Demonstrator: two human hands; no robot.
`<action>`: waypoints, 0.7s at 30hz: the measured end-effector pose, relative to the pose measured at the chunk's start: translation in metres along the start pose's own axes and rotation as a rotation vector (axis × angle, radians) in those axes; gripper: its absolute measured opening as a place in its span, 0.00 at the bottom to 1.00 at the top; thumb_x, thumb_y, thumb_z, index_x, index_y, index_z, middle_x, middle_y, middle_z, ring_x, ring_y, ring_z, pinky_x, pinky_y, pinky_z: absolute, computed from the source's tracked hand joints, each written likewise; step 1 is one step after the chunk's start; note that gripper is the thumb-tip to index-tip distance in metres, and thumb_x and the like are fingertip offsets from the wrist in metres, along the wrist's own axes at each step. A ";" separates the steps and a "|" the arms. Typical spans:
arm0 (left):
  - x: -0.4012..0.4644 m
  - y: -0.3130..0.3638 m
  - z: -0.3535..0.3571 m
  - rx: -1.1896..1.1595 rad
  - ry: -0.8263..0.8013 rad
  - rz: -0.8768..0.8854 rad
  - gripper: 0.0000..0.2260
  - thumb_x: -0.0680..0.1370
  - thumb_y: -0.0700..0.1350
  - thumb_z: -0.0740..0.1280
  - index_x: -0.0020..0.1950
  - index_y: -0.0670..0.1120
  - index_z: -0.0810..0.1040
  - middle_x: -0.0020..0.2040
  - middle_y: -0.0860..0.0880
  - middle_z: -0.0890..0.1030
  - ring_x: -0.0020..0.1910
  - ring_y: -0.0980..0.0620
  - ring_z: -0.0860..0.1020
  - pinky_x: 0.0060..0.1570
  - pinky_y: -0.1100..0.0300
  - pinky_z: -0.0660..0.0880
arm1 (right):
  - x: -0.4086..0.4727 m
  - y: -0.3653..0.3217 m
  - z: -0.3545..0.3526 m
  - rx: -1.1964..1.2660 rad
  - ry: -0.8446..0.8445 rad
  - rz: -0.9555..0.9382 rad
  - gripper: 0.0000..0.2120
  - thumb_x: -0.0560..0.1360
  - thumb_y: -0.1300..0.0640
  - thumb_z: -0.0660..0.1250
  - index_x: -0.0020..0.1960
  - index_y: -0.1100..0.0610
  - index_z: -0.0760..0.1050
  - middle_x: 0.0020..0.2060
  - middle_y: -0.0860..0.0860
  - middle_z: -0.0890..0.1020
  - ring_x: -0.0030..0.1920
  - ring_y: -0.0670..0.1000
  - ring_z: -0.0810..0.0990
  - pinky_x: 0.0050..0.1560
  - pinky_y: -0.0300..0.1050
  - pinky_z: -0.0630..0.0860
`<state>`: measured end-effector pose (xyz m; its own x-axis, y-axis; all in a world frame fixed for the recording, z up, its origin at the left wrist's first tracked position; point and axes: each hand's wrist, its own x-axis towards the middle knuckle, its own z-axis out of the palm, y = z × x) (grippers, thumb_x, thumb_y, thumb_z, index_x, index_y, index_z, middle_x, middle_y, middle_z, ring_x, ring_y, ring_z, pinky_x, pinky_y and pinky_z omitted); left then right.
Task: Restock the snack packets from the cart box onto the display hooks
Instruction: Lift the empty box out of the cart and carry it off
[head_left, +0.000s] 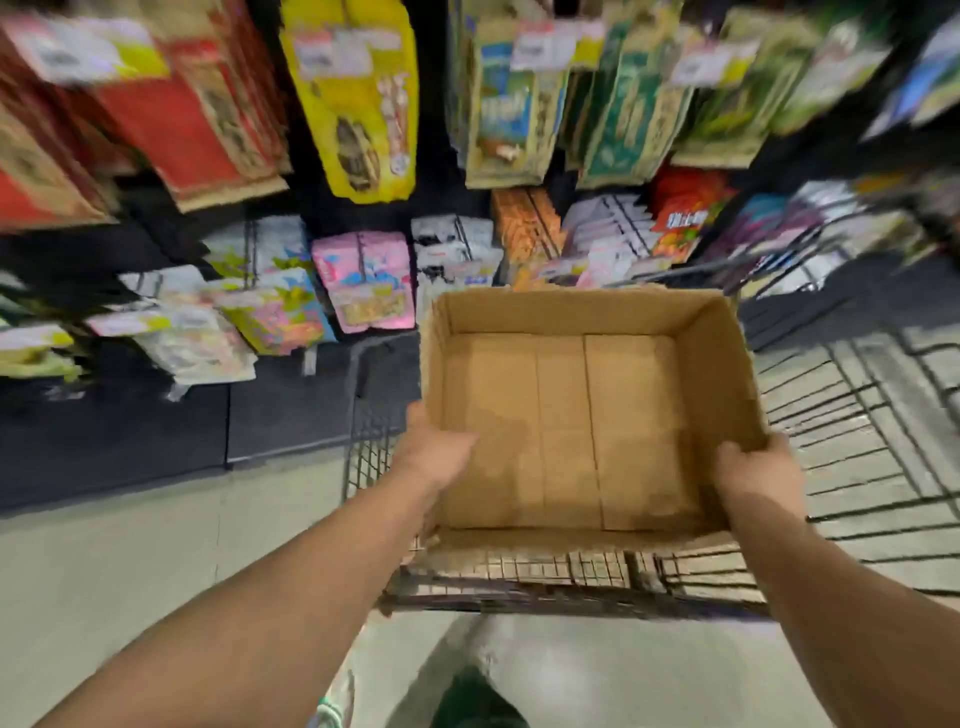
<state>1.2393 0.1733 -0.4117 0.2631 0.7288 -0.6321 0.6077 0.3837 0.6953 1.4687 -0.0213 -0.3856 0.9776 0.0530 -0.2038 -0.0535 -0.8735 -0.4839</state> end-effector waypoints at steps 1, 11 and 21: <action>-0.010 0.003 -0.017 -0.001 0.009 0.048 0.34 0.73 0.51 0.71 0.74 0.49 0.60 0.64 0.46 0.77 0.59 0.43 0.78 0.59 0.50 0.76 | -0.016 -0.011 -0.011 0.011 0.024 -0.016 0.16 0.74 0.54 0.61 0.61 0.56 0.70 0.49 0.58 0.79 0.49 0.63 0.79 0.53 0.55 0.76; -0.126 -0.089 -0.293 -0.136 0.321 0.233 0.39 0.70 0.56 0.71 0.77 0.49 0.59 0.70 0.46 0.74 0.66 0.42 0.74 0.66 0.49 0.72 | -0.270 -0.126 -0.008 0.096 -0.009 -0.405 0.15 0.74 0.55 0.61 0.59 0.59 0.71 0.55 0.63 0.79 0.57 0.66 0.77 0.57 0.56 0.72; -0.247 -0.284 -0.582 -0.390 0.842 -0.022 0.32 0.73 0.53 0.70 0.73 0.50 0.61 0.65 0.45 0.76 0.61 0.42 0.76 0.61 0.49 0.74 | -0.586 -0.265 0.152 0.051 -0.450 -0.883 0.20 0.74 0.55 0.64 0.63 0.63 0.69 0.57 0.67 0.78 0.58 0.67 0.76 0.58 0.57 0.73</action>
<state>0.5658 0.2147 -0.2542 -0.4692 0.8319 -0.2963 0.2712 0.4550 0.8482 0.8787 0.2526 -0.2675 0.5030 0.8628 -0.0513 0.6380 -0.4107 -0.6514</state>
